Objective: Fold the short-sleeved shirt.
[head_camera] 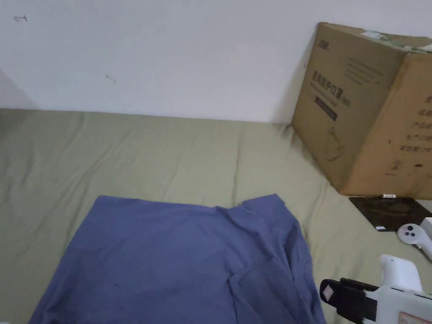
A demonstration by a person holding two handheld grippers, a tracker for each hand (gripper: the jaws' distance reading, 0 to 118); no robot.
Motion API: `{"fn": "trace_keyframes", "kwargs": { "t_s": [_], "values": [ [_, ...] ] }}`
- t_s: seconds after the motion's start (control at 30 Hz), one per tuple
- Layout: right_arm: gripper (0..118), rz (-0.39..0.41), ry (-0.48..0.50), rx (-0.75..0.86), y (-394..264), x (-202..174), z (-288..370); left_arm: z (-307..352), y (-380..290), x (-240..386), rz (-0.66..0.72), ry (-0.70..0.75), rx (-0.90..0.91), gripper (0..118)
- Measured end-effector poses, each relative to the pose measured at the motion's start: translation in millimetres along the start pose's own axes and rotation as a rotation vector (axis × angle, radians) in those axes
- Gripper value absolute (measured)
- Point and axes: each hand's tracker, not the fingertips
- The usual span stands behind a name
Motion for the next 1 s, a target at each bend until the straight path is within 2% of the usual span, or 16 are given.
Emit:
{"fn": "trace_keyframes", "kwargs": {
  "t_s": [0.03,0.07,0.1,0.13,0.17,0.23,0.3,0.37,0.47,0.53,0.57,0.6,0.67,0.77,0.9,1.0],
  "values": [
    [91,-0.031,-0.006,-0.065,3,12,-8,6,4,-4,0.033,-0.014,0.021,8],
    [118,-0.056,-0.03,-0.138,4,22,-19,10,6,-6,0.056,-0.03,0.03,8],
    [117,-0.068,-0.059,-0.235,1,31,-34,14,8,-8,0.075,-0.043,0.034,8],
    [116,-0.062,-0.103,-0.222,2,37,-45,16,11,-8,0.078,-0.046,0.029,8],
    [116,-0.066,-0.16,-0.316,-3,43,-57,21,12,-5,0.079,-0.046,0.03,8],
    [116,-0.039,-0.233,-0.417,-17,59,-84,26,14,0,0.074,-0.042,0.034,8],
    [116,-0.002,-0.259,-0.454,-25,66,-105,28,15,4,0.059,-0.036,0.04,8],
    [109,0.021,-0.27,-0.448,-25,62,-109,27,15,5,0.048,-0.028,0.032,8],
    [68,0.028,-0.274,-0.453,-26,61,-112,22,16,2,0.068,-0.031,0.002,8],
    [31,-0.016,-0.194,-0.439,-25,60,-107,19,14,0,0.085,-0.038,-0.006,8],
    [16,-0.002,-0.224,-0.439,-25,59,-105,18,13,-1,0.085,-0.032,-0.004,8],
    [10,0.03,-0.277,-0.401,-25,56,-96,18,12,-1,0.082,-0.018,-0.004,8],
    [9,-0.015,-0.224,-0.366,-23,60,-84,17,11,-3,0.085,-0.017,-0.009,8],
    [8,-0.101,-0.211,-0.337,-21,74,-60,21,9,-7,0.105,-0.033,-0.007,8],
    [8,-0.08,-0.235,-0.305,-28,82,-33,30,10,-10,0.108,-0.035,0.014,8],
    [8,-0.13,-0.249,-0.299,-33,93,-20,35,12,-15,0.123,-0.038,0.018,8]
  ]
}}
